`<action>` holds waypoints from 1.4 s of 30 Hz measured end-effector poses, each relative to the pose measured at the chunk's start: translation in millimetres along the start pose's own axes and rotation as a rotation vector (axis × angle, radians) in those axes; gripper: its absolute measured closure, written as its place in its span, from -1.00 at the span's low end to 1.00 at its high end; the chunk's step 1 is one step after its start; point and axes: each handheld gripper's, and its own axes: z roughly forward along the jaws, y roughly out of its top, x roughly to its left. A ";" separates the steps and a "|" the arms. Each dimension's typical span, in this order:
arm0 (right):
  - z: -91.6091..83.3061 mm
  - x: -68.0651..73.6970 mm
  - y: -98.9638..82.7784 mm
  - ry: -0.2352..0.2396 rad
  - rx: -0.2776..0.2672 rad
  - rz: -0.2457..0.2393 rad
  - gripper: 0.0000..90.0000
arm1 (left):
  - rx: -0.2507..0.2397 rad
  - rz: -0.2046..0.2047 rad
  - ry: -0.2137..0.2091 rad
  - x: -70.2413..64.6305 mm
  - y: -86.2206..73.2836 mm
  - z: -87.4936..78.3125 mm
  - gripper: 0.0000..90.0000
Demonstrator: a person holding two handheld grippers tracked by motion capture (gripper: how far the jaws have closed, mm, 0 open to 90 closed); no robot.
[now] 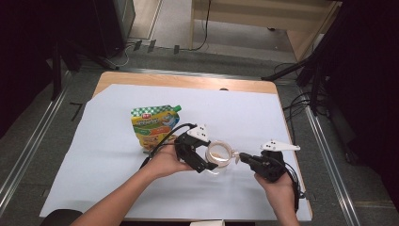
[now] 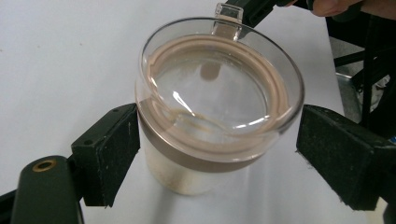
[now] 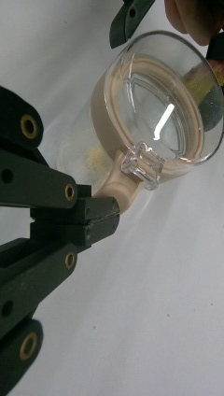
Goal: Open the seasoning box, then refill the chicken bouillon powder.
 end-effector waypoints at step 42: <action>2.7 1.6 -2.1 -0.032 0.014 0.003 1.00 | 0.016 0.034 0.040 -3.9 10.2 10.6 -0.74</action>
